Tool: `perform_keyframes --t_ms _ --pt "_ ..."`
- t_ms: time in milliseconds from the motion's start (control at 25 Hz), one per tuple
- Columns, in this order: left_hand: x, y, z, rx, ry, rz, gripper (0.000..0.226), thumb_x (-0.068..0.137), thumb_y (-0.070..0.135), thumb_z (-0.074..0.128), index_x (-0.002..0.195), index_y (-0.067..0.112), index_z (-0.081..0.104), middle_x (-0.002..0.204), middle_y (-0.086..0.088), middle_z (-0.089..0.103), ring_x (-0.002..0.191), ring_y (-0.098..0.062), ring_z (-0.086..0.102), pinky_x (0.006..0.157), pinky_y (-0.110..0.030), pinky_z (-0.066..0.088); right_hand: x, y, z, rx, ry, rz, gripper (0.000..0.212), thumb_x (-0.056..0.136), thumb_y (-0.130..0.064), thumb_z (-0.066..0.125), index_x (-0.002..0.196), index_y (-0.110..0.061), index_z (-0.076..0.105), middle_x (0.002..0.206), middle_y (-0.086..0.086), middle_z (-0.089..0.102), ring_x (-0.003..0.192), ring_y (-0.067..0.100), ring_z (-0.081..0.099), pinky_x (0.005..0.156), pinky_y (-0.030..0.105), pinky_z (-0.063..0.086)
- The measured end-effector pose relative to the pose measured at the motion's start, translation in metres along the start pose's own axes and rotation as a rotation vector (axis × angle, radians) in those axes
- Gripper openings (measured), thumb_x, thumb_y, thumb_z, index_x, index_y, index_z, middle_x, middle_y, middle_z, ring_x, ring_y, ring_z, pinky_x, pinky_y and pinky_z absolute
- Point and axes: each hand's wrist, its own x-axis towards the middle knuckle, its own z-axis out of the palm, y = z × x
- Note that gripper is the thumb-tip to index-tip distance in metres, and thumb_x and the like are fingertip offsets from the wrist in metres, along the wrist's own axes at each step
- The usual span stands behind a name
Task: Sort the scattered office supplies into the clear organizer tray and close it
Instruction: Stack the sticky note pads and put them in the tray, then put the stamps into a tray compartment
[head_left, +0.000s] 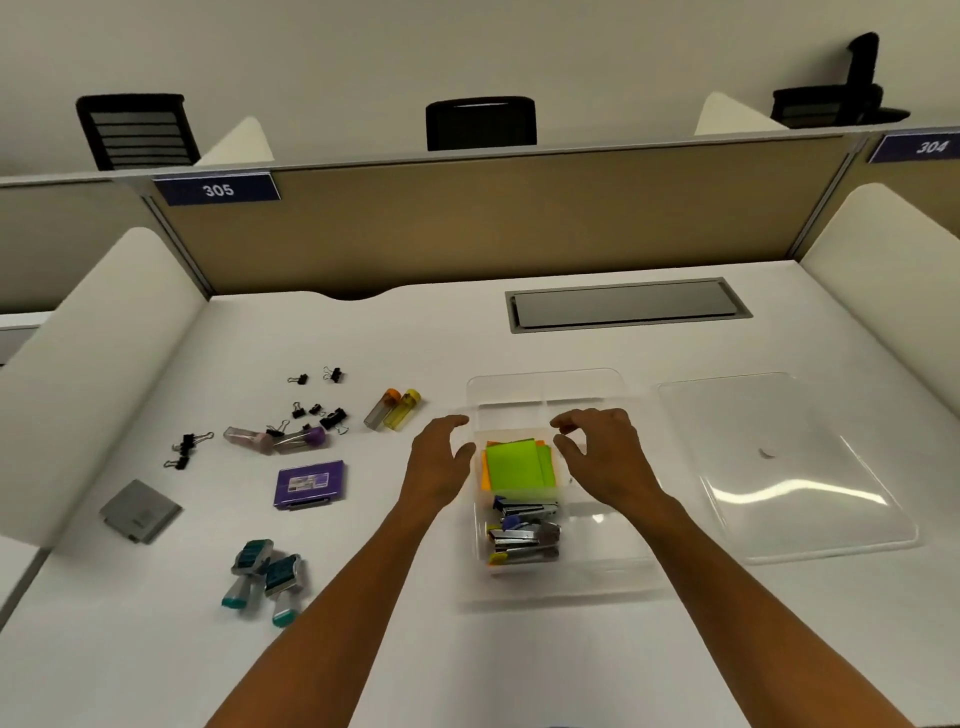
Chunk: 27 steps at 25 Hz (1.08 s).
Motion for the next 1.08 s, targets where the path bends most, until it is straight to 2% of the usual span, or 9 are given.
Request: perform_keyframes --t_ms 240,400,560,720,840,960,1080 --pt "-0.039 -0.036 -0.033 -0.027 0.1 -0.036 0.036 0.092 0.019 0.062 0.128 0.018 0.057 0.132 0.003 0.057 0.121 -0.016 0.053 0.104 -0.041 0.046 -0.023 -0.052 0.05 -0.039 -0.182 -0.208 0.028 0.093 -0.031 0.058 0.121 -0.03 0.063 0.118 -0.01 0.066 0.117 0.02 0.045 0.1 0.034 0.038" --pt "-0.064 -0.064 -0.059 -0.002 0.231 -0.099 0.034 0.091 0.02 0.064 0.124 0.021 0.058 0.13 0.002 0.058 0.12 -0.017 0.053 0.099 -0.029 0.046 -0.039 -0.086 0.08 -0.038 -0.266 -0.325 0.031 0.093 -0.034 0.056 0.124 -0.028 0.061 0.119 -0.008 0.064 0.114 0.019 0.049 0.099 0.033 0.039" --pt "-0.088 -0.102 -0.101 0.036 0.428 -0.287 0.045 0.088 0.016 0.067 0.131 0.013 0.053 0.135 -0.009 0.054 0.125 -0.025 0.049 0.102 -0.038 0.044 -0.05 -0.118 0.109 -0.008 -0.41 -0.399 0.039 0.095 -0.034 0.054 0.133 -0.028 0.052 0.13 -0.006 0.056 0.118 0.016 0.05 0.098 0.03 0.043" --pt "-0.117 -0.133 -0.131 0.024 0.589 -0.35 0.061 0.084 0.007 0.07 0.139 0.016 0.044 0.144 -0.009 0.042 0.132 -0.027 0.04 0.106 -0.038 0.041 -0.053 -0.144 0.135 -0.026 -0.49 -0.418 0.053 0.094 -0.038 0.054 0.144 -0.03 0.037 0.146 -0.005 0.042 0.129 0.016 0.045 0.103 0.033 0.045" --pt "-0.137 -0.155 -0.139 0.002 0.578 -0.444 0.072 0.083 0.011 0.073 0.144 0.02 0.036 0.149 -0.009 0.037 0.138 -0.028 0.034 0.109 -0.046 0.037 -0.066 -0.158 0.16 -0.069 -0.589 -0.423 0.066 0.094 -0.043 0.054 0.15 -0.031 0.023 0.157 -0.005 0.028 0.139 0.018 0.036 0.109 0.035 0.04" --pt "-0.147 -0.171 -0.14 -0.013 0.532 -0.507 0.073 0.082 0.02 0.075 0.144 0.02 0.036 0.148 -0.01 0.039 0.136 -0.03 0.038 0.107 -0.047 0.04 -0.082 -0.17 0.191 -0.098 -0.677 -0.378 0.077 0.093 -0.05 0.053 0.153 -0.029 0.011 0.163 -0.004 0.014 0.147 0.019 0.022 0.115 0.036 0.03" --pt "-0.149 -0.181 -0.138 -0.043 0.488 -0.551 0.072 0.082 0.025 0.075 0.143 0.021 0.037 0.146 -0.01 0.043 0.132 -0.031 0.044 0.102 -0.048 0.046 -0.092 -0.188 0.219 -0.102 -0.695 -0.327 0.085 0.09 -0.058 0.052 0.154 -0.026 0.006 0.164 -0.003 0.01 0.148 0.021 0.018 0.115 0.036 0.027"
